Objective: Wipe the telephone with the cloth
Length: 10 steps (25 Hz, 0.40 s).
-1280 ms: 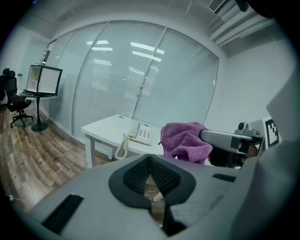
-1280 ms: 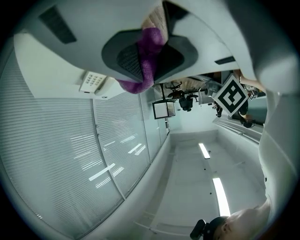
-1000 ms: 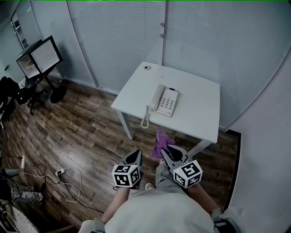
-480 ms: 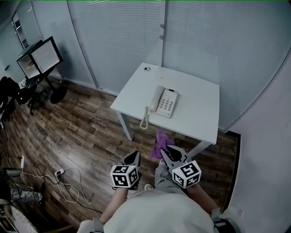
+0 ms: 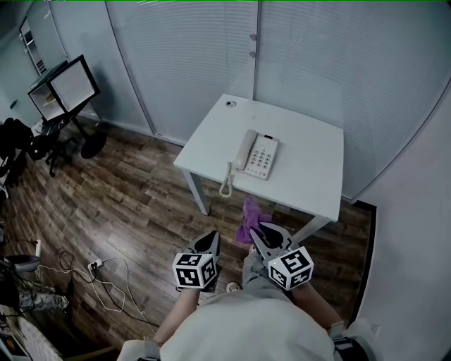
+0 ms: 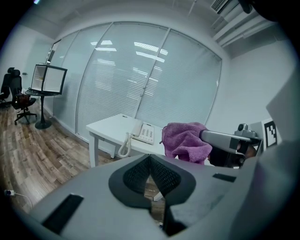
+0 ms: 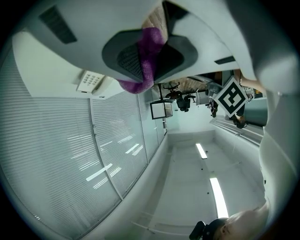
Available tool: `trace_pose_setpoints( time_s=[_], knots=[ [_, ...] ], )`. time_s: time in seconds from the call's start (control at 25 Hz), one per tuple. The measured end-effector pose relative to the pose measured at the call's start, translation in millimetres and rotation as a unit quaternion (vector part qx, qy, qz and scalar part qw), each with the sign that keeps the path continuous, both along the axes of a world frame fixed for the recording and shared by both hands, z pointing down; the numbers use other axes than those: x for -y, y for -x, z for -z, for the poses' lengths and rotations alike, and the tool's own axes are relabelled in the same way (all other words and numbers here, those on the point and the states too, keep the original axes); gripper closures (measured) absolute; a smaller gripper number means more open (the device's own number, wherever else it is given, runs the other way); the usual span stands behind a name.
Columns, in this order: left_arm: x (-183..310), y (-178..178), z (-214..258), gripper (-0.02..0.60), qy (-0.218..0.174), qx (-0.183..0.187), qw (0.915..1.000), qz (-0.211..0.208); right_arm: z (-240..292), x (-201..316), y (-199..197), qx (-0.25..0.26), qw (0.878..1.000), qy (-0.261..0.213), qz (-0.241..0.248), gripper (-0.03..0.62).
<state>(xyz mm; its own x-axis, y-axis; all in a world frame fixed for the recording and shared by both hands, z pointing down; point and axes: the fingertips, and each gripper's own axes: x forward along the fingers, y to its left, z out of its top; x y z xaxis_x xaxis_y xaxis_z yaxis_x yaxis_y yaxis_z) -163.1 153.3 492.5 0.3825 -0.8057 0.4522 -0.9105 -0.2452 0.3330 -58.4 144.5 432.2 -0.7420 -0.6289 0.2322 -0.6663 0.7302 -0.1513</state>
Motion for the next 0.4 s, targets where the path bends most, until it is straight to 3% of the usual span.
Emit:
trace_pose_setpoints(
  time_s=[0.4],
  knots=[
    [0.5,-1.8,0.6,0.560,0.000,0.003,1.0000,-0.005,5.0,0.8,0.4,0.002,1.000,-0.008,0.005,0.514]
  ],
)
